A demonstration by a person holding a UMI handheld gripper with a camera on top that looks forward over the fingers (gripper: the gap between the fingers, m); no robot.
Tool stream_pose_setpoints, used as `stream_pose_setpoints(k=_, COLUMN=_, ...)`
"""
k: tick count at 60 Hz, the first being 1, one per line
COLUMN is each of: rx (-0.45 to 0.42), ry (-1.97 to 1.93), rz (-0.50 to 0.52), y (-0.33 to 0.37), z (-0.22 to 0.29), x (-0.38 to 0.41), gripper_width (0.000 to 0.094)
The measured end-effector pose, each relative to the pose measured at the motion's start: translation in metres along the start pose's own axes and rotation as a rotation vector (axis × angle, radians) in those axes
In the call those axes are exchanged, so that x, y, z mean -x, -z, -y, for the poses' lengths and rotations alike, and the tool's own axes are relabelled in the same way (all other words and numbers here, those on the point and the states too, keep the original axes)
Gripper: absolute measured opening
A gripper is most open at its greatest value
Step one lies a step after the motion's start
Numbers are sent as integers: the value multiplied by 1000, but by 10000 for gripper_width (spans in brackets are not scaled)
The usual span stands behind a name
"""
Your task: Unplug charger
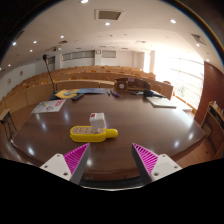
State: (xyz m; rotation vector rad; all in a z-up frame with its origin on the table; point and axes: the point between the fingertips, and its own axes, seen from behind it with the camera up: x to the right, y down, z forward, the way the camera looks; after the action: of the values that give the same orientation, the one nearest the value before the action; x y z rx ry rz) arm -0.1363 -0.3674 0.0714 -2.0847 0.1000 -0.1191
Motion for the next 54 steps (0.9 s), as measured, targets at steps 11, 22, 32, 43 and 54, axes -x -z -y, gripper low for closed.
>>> stream_pose_setpoints(k=11, rx=-63, ry=23, rz=41, y=-78, z=40, x=41, gripper_width=852)
stream_pose_setpoints(k=22, rx=-80, ry=18, rz=21, y=-130, z=58, x=51, gripper_width=671)
stream_pose_setpoints(k=32, rx=-69, ry=25, rz=-32, y=-149, z=55, x=43, gripper_width=382)
stream_pose_setpoints(k=43, rx=-78, ry=51, rz=-40, y=-151, z=56, x=43, gripper_width=275)
stream_pose_setpoints(k=54, rx=-35, ry=-24, rz=-3, y=-145, z=55, x=40, gripper_width=250)
